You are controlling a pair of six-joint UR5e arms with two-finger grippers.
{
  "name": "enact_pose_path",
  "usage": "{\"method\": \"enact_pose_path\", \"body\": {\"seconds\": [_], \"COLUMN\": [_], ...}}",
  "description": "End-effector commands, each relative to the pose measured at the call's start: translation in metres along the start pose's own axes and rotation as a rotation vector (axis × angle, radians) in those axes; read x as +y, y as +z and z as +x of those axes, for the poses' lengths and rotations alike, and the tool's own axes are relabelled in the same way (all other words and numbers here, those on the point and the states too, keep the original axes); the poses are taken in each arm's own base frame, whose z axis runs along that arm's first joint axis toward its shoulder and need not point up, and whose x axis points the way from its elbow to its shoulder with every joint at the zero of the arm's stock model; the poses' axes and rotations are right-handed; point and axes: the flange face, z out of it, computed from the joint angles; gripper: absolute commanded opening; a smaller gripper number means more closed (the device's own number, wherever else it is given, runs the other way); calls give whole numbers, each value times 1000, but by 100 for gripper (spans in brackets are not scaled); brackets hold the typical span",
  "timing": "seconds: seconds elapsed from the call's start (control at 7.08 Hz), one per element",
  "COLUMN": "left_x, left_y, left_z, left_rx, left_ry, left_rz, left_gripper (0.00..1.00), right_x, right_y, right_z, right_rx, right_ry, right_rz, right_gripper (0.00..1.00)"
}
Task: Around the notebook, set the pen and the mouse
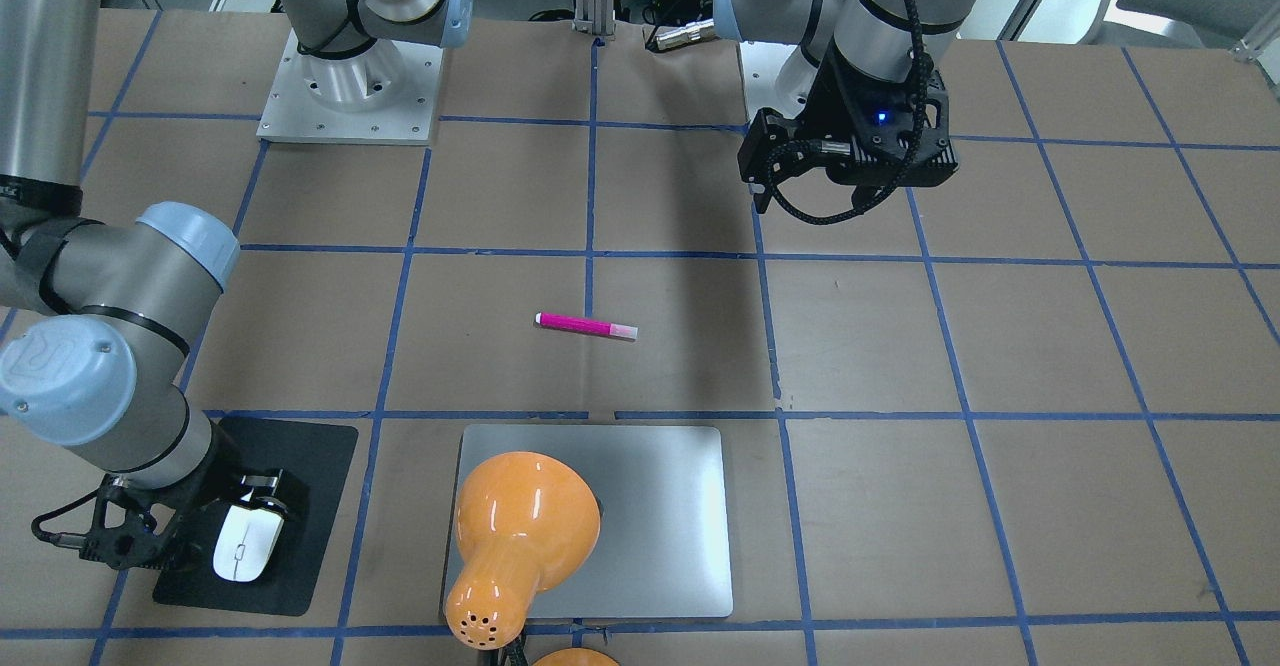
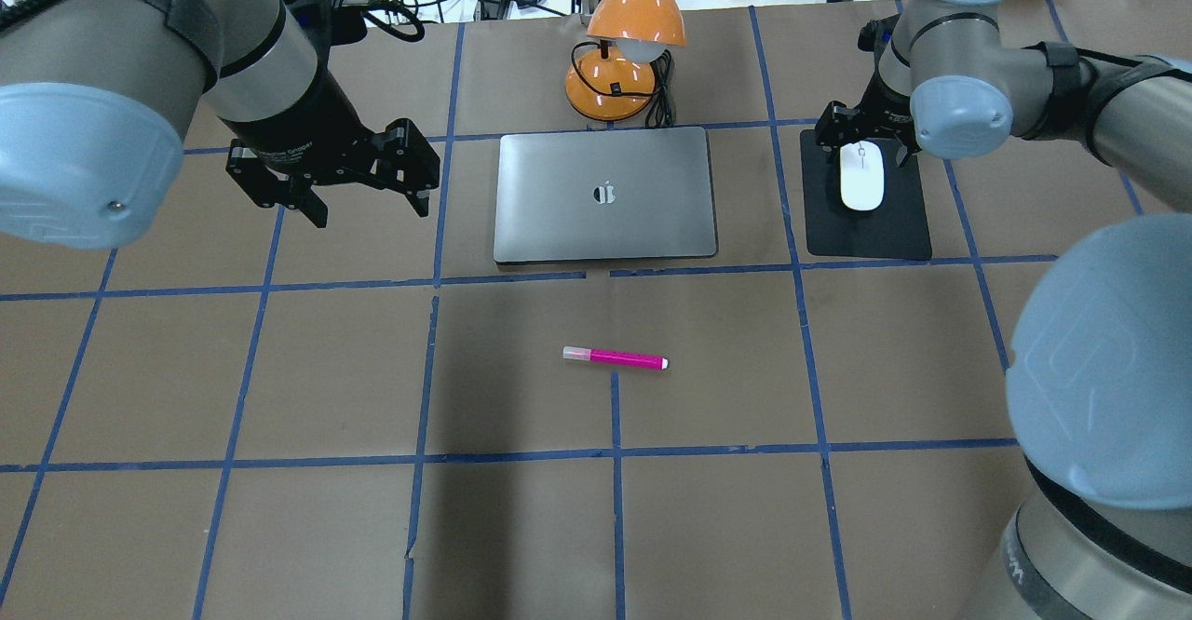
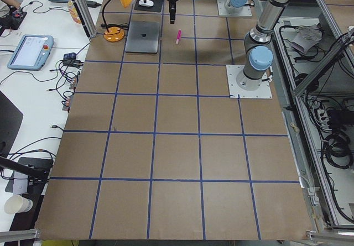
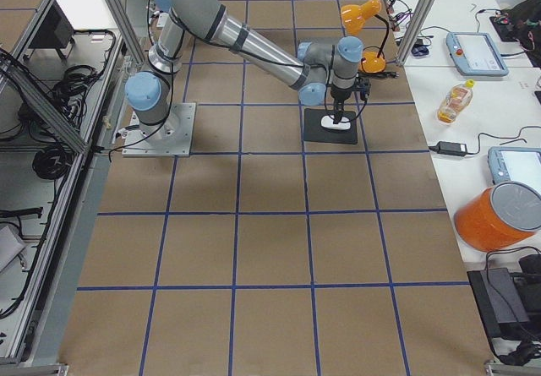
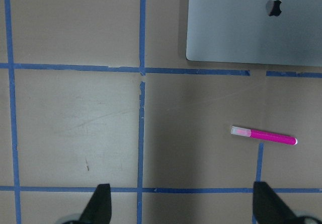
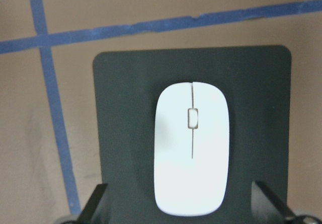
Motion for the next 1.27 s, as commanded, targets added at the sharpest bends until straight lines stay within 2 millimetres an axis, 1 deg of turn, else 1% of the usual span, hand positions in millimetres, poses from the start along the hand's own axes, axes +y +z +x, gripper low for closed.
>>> {"method": "enact_pose_path", "body": {"seconds": [0.0,0.14,0.28,0.42,0.57,0.71,0.85,0.99,1.13], "left_x": [0,0,1,1,1,1,1,0,-2], "left_y": [0,0,-2,0,-2,-2,-3,-3,2], "left_z": [0,0,0,0,0,0,0,0,0], "left_rx": [0,0,0,0,0,0,1,1,0], "left_ry": [-1,1,-1,2,1,1,2,3,1], "left_rz": [-2,-2,0,-3,1,1,6,9,1], "left_gripper": [100,100,100,100,100,100,100,100,100], "right_x": [37,61,95,128,154,160,166,175,183], "right_y": [-80,-123,-166,-203,-224,-224,-230,-238,-243], "right_z": [-6,-6,-14,-16,-15,-16,-21,-38,-53], "right_rx": [0,-1,-3,-4,-3,-4,-4,-3,-2], "right_ry": [-10,-10,-22,-25,-24,-27,-38,-71,-102], "right_rz": [-63,-63,-92,-127,-169,-178,-169,-152,-139], "right_gripper": [100,100,100,100,100,100,100,100,100]}}
